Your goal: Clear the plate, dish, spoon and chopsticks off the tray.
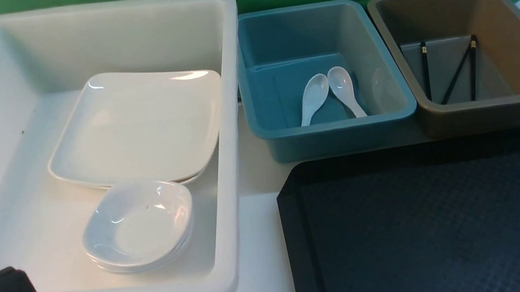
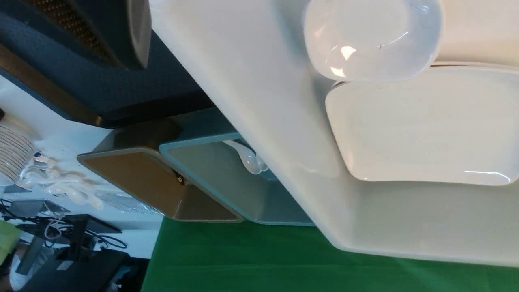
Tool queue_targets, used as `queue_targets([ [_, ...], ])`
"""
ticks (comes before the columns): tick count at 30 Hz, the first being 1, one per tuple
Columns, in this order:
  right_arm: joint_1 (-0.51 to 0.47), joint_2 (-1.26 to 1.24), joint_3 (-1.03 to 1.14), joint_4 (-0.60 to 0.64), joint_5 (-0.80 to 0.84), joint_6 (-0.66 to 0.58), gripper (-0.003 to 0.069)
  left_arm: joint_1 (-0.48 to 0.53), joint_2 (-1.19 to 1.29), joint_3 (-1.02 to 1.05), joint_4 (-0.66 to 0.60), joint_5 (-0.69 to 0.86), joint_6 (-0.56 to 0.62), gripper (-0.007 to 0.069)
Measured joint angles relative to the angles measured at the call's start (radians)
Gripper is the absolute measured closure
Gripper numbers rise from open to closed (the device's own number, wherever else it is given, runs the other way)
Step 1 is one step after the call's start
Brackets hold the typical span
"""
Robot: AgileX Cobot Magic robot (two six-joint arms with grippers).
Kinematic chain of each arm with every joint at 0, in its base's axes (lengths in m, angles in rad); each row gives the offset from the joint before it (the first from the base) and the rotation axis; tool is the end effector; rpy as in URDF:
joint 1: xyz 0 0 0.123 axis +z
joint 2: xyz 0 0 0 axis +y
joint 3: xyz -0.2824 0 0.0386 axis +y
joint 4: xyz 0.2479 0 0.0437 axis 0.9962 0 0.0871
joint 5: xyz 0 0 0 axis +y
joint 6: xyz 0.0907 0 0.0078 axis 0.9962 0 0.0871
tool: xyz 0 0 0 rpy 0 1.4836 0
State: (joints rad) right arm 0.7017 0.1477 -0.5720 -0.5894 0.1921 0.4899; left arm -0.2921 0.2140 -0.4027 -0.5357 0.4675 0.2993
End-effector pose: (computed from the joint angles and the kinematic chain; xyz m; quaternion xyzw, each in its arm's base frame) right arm 0.0210 0.0050 0.3757 -0.1806 0.5444 0.2171 0.7899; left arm 0.0469 -0.0360 0.2982 0.1150 0.7427 -0.2401 0.6144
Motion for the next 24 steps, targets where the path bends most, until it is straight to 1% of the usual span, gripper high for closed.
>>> queue_targets([
  [3,0.000,0.000,0.000,-0.001,0.000,0.000,0.0592,0.000,-0.003,0.025,0.000,-0.054,-0.007,0.0622],
  [9,0.000,0.000,0.000,-0.002,0.000,0.000,0.0582,0.000,-0.004,0.028,0.007,-0.073,-0.007,0.0622],
  [12,0.000,0.000,0.000,-0.002,0.000,0.001,0.0580,0.000,-0.004,0.031,0.043,-0.075,-0.007,0.0622],
  [14,0.000,0.000,0.000,-0.002,0.000,0.008,0.0571,0.000,-0.004,0.031,0.093,-0.077,-0.007,0.0622],
  [24,0.000,0.000,0.000,-0.004,0.000,0.014,0.0556,0.000,-0.004,0.031,0.136,-0.079,-0.007,0.0622],
])
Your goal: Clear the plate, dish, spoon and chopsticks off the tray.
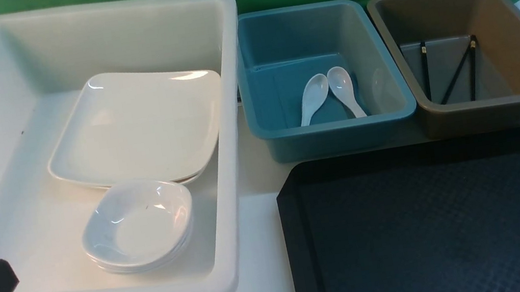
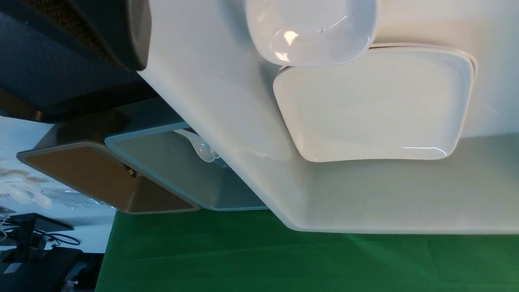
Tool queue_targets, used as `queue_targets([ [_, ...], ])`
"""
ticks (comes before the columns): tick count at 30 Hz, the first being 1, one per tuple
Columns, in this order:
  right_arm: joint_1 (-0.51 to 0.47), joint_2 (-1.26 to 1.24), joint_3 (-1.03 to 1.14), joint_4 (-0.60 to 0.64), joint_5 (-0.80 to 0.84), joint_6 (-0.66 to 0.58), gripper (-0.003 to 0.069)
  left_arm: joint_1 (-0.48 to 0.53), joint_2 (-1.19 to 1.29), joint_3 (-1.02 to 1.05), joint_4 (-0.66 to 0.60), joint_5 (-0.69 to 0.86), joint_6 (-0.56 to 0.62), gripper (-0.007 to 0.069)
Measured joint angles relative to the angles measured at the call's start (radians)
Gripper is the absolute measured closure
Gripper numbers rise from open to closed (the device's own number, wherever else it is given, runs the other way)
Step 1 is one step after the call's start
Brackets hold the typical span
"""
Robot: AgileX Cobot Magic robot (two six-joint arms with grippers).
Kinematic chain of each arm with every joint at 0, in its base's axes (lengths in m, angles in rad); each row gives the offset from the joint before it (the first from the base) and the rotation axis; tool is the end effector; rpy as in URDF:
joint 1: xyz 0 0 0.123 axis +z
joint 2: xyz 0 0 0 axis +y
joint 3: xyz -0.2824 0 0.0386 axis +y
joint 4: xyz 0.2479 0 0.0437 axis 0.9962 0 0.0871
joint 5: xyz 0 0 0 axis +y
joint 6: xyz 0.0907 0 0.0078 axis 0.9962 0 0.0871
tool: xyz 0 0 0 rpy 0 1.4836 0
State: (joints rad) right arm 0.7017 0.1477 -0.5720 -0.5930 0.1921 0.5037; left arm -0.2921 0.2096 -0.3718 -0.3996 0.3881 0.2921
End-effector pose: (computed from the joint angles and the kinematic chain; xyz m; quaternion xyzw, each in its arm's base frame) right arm 0.0210 0.0050 0.3757 -0.1775 0.5452 0.2210 0.7889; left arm 0.0525 -0.0298 0.2926 0.1274 0.7338 -0.1773 0.6433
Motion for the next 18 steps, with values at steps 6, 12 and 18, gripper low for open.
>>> queue_targets([
  [6,0.000,0.000,0.000,0.000,0.000,0.000,0.0545,0.013,-0.043,0.033,0.170,-0.078,-0.150,0.0622],
  [12,0.000,0.000,0.000,0.000,0.000,0.000,0.0533,0.169,-0.154,0.184,0.296,-0.245,-0.255,0.0622],
  [18,0.000,0.000,0.000,0.000,0.000,0.001,0.0517,0.324,-0.208,0.346,0.313,-0.286,-0.266,0.0622],
])
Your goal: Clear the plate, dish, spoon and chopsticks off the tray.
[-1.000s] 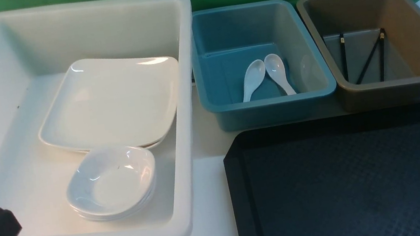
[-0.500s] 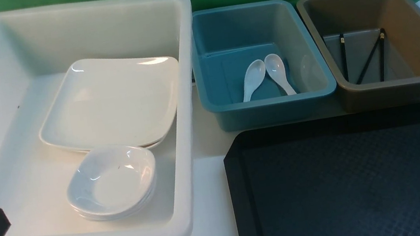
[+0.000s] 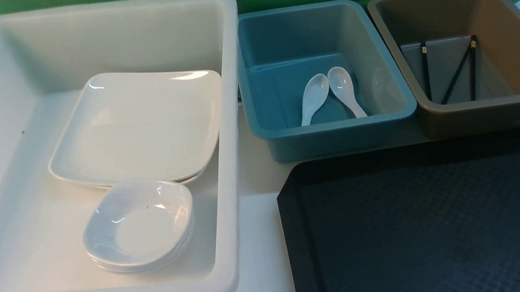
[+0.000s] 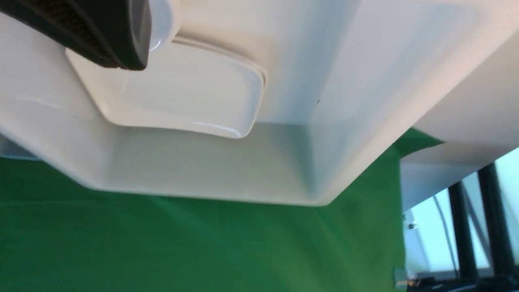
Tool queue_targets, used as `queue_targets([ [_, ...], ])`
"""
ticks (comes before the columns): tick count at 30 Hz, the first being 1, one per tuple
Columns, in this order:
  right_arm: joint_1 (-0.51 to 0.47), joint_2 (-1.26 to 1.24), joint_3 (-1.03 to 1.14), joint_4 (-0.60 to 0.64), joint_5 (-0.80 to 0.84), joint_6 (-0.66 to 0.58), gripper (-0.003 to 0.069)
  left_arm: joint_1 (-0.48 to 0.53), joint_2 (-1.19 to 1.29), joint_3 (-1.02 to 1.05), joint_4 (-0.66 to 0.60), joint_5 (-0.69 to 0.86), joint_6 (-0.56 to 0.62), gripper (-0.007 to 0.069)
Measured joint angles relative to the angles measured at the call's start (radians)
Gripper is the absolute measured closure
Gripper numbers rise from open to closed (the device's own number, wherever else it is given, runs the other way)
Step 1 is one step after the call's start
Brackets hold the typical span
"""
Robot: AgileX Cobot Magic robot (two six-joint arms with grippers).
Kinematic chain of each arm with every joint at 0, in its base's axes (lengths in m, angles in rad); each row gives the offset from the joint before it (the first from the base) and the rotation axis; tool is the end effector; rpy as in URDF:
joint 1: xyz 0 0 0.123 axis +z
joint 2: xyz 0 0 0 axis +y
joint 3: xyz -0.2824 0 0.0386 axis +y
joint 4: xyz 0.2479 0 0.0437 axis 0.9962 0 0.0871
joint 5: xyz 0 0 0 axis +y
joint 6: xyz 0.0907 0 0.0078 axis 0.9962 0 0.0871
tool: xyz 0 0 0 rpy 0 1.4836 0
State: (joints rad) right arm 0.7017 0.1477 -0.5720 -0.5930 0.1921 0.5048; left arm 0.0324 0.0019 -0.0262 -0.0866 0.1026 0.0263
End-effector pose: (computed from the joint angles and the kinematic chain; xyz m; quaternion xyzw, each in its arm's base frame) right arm 0.0210 0.0050 0.3757 -0.1772 0.5453 0.2214 0.7888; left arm 0.0555 0.0010 0.2126 -0.0293 0.7032 -0.0129 0.7103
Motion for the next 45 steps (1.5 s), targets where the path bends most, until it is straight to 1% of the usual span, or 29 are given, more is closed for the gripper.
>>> queue_targets([
  [3,0.000,0.000,0.000,0.000,0.000,0.000,0.0513,0.016,-0.002,0.031,0.011,0.023,0.000,0.0622],
  [6,0.000,0.000,0.000,0.000,0.000,0.000,0.0505,0.016,-0.002,0.032,0.028,0.097,0.000,0.0622],
  [8,0.000,0.000,0.000,0.000,0.000,0.000,0.0500,0.016,-0.002,0.033,0.031,0.109,0.000,0.0622],
  [36,0.000,0.000,0.000,0.003,-0.003,0.000,0.0445,0.016,-0.002,0.033,0.031,0.117,0.000,0.0622],
  [38,0.000,0.000,0.000,0.057,-0.007,-0.032,0.0442,0.016,-0.002,0.033,0.031,0.117,0.000,0.0622],
  [39,0.000,0.000,0.000,0.116,-0.008,-0.091,0.0442,0.016,-0.002,0.033,0.031,0.117,0.000,0.0622],
  [40,0.000,0.000,0.000,0.216,-0.008,-0.196,0.0440,0.016,-0.002,0.033,0.031,0.117,0.000,0.0622],
  [43,0.000,0.000,0.000,0.457,-0.008,-0.447,0.0435,0.016,-0.002,0.033,0.031,0.117,0.000,0.0622],
  [45,0.000,0.000,0.000,0.563,-0.008,-0.538,0.0429,0.016,-0.002,0.033,0.031,0.117,0.000,0.0622],
])
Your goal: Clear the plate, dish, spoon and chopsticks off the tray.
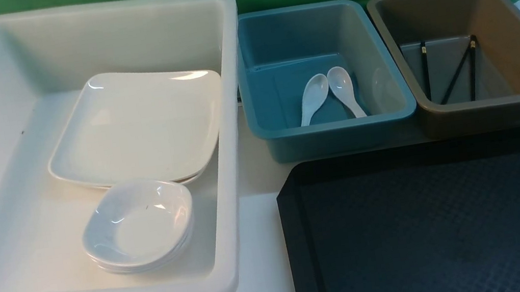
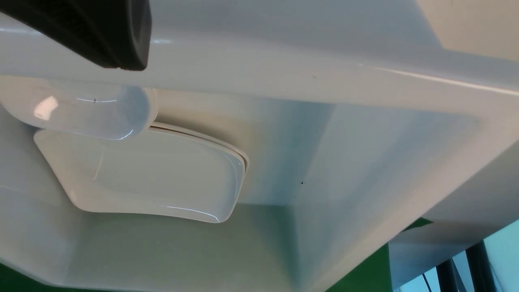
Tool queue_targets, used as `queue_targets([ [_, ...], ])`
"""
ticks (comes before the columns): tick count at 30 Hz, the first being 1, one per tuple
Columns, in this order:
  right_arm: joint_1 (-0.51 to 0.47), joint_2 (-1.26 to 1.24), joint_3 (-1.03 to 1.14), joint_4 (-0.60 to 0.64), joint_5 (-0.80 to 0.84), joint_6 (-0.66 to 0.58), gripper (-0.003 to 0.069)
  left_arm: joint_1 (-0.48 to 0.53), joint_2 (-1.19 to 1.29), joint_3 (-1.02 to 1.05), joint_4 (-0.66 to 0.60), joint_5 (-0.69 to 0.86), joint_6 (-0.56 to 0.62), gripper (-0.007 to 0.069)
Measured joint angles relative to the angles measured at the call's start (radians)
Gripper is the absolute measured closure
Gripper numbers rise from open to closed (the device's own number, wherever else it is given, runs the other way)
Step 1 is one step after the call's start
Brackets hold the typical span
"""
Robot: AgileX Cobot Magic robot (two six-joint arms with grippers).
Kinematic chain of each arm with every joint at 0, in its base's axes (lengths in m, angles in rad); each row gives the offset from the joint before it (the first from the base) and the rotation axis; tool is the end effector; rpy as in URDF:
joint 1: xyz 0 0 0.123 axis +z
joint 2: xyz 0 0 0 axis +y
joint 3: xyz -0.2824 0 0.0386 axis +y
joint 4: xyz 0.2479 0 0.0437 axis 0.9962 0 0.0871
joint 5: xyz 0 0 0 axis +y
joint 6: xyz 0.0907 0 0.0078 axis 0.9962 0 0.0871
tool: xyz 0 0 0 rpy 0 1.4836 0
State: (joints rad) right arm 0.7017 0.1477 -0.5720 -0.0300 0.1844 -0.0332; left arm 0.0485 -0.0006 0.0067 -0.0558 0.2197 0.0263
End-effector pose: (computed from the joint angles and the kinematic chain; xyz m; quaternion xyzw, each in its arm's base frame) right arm 0.0160 0.0129 0.3738 -0.2152 0.5413 0.2538 0.7722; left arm 0.0559 0.0016 0.1909 -0.0249 0.7539 0.0021 0.6566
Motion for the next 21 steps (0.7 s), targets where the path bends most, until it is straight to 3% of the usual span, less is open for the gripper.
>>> queue_targets([
  [13,-0.028,-0.021,0.034,0.068,-0.003,-0.080,0.0424,0.000,0.000,0.000,0.000,0.001,0.000,0.0622],
  [16,-0.132,-0.036,0.089,0.068,-0.007,-0.099,0.0424,0.000,0.000,0.000,0.001,0.001,0.000,0.0622],
  [21,-0.436,-0.037,0.286,0.069,-0.010,-0.133,0.0422,0.000,0.000,0.000,0.001,0.002,0.000,0.0621],
])
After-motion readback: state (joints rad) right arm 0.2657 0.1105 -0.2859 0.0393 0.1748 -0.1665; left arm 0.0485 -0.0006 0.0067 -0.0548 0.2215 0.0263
